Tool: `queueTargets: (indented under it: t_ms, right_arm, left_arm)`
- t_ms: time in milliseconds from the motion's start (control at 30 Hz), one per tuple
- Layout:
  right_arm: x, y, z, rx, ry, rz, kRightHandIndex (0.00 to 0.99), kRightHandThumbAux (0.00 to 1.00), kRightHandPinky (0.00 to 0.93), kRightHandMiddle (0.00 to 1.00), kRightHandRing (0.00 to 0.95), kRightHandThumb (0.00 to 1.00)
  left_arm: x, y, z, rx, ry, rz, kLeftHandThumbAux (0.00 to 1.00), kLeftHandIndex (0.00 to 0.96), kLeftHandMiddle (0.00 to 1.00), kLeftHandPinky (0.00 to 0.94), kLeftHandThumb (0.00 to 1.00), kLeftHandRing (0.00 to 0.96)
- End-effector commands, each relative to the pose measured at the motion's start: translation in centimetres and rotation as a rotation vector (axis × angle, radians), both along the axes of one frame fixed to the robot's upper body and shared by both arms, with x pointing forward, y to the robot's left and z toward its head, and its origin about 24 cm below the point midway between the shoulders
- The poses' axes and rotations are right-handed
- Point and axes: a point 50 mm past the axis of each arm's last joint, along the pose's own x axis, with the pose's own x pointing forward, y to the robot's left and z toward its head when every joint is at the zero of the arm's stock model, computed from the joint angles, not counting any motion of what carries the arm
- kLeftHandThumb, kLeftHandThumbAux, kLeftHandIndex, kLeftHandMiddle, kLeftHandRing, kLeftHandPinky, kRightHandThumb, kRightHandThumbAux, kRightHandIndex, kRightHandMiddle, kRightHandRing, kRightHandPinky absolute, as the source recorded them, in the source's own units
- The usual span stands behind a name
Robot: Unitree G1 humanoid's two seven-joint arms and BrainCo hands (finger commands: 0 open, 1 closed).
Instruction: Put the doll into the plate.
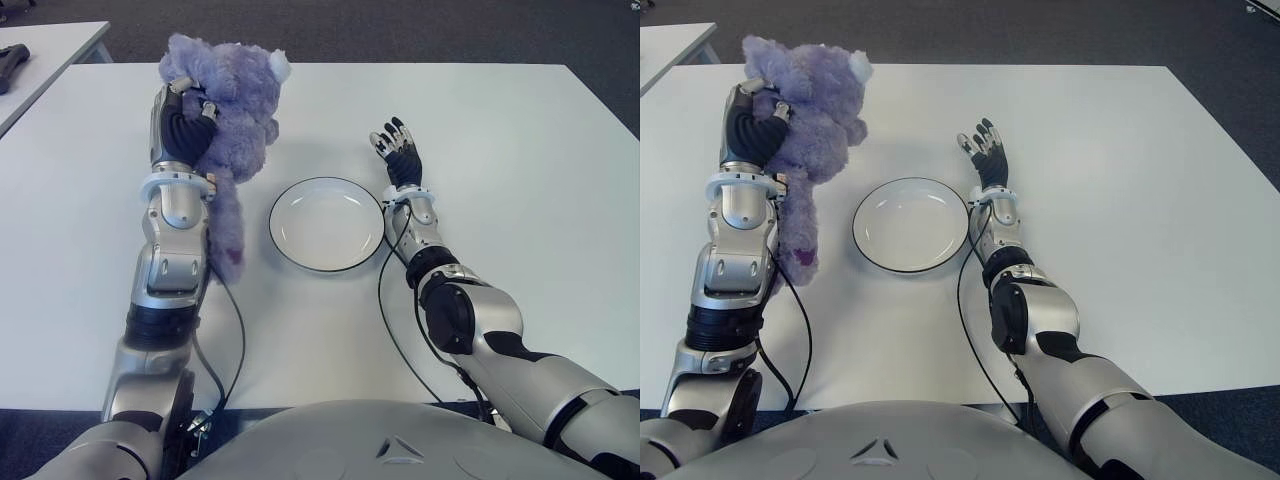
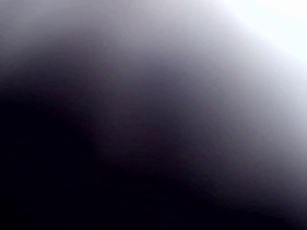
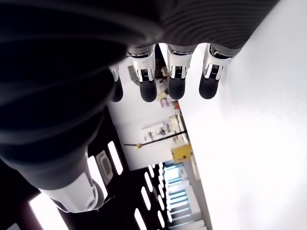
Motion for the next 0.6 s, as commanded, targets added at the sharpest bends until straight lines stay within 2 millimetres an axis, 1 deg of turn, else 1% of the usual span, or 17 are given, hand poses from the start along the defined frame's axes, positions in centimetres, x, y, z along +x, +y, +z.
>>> queueTargets:
  t_ms: [33, 400, 600]
  right_arm:
    - [-7.0, 1.3, -10.0, 0.076, 0.454, 0.015, 0.056, 0.750, 0.033, 0.000, 0.000, 0.305]
    - [-7.0, 1.3, -10.0, 0.077, 0.456, 0.014, 0.055, 0.752, 0.039, 0.000, 0.000, 0.290]
    - [-7.0, 1.3, -10.0, 0.080, 0.456, 0.016, 0.059, 0.762, 0.016, 0.000, 0.000, 0.297]
  left_arm:
    - [-0.4, -1.4, 1.4, 0.063, -0.043, -0.059, 0.695, 0.442, 0.857, 0.864, 0.747, 0.856]
    - [-1.3, -2.8, 2.0, 0.111, -0.078, -0.109, 0.693, 0.443, 0.848, 0.871, 0.749, 0.854]
    - [-1.5, -3.3, 2.3, 0.125, -0.080, -0.129, 0.693, 0.443, 0.845, 0.870, 0.749, 0.852]
